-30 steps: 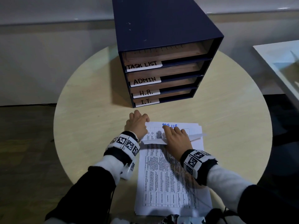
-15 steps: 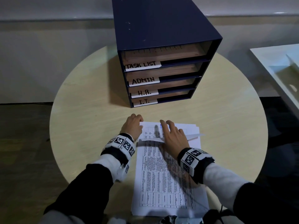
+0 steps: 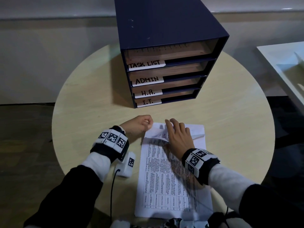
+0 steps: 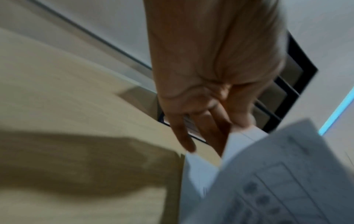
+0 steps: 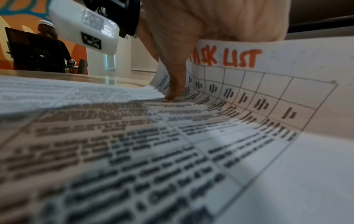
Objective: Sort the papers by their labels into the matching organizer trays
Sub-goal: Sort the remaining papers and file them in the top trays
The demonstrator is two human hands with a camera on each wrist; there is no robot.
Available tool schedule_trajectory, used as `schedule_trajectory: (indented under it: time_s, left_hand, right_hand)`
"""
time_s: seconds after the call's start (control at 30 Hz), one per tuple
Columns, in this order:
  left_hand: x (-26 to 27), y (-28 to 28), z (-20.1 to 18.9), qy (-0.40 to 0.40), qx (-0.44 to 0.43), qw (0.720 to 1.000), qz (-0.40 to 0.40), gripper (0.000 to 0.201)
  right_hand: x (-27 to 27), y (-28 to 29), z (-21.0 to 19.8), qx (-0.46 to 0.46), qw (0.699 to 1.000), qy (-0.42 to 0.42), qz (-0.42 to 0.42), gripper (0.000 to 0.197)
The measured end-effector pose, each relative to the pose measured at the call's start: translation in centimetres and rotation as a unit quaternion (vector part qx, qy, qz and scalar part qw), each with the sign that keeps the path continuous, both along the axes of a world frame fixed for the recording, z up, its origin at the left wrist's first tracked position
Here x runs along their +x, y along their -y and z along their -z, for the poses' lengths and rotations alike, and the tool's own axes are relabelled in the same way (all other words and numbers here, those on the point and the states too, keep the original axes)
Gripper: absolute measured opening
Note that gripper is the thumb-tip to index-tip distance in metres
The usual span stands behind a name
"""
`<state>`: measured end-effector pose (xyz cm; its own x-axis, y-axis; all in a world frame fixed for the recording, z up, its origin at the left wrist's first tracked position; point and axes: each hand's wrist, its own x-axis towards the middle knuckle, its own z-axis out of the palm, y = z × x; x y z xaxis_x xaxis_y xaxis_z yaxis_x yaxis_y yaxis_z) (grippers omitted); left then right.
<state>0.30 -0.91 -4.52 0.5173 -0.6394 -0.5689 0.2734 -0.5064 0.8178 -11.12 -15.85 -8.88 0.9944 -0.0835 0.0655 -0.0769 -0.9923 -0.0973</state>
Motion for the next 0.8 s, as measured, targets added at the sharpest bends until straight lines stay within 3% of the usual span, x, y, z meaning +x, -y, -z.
schedule_trajectory:
  time_s: [0.07,0.13,0.2,0.27,0.33,0.43,0.5,0.57,0.67,0.8]
  left_hand:
    - [0.1,0.1,-0.5,-0.059,-0.015,0.998,-0.005,0.018]
    - [-0.1,0.7,-0.3,-0.072,-0.019,0.994,-0.075,0.015]
    - [-0.2,1.4,0.5,0.036,0.026,0.994,-0.098,0.01]
    - [0.0,1.5,1.6,0.192,0.121,0.974,-0.018,0.019]
    - [0.2,1.5,2.4,0.274,0.189,0.94,0.072,0.032]
    - [0.0,1.6,2.6,0.319,0.217,0.913,0.129,0.028]
    - [-0.2,1.6,2.5,0.33,0.203,0.911,0.139,0.023]
    - [-0.5,1.4,2.3,0.331,0.177,0.917,0.133,0.015]
    - [-1.2,1.0,1.7,0.284,0.123,0.947,0.08,0.013]
    - [-1.8,0.2,0.7,0.155,0.069,0.986,0.005,0.014]
  right_hand:
    - [-0.1,-0.1,-0.1,-0.027,0.999,0.016,0.001,0.086]
    - [-0.5,-0.4,-0.3,-0.048,0.999,0.019,0.006,0.078]
    - [-0.8,-0.7,-0.2,-0.067,0.997,0.029,-0.005,0.068]
    - [-1.0,-0.8,0.0,-0.07,0.996,0.043,-0.035,0.05]
    - [-1.3,-0.8,-0.2,-0.068,0.995,0.043,-0.059,0.03]
    - [-1.5,-1.0,-0.3,-0.062,0.994,0.042,-0.075,0.015]
    - [-1.4,-1.4,-0.6,-0.055,0.994,0.059,-0.073,0.019]
    - [-1.2,-1.6,-0.8,-0.051,0.995,0.062,-0.065,0.011]
    - [-0.9,-1.6,-0.9,-0.042,0.998,0.003,-0.055,0.047]
    - [-0.7,-1.6,-1.7,0.013,0.998,-0.061,0.008,0.086]
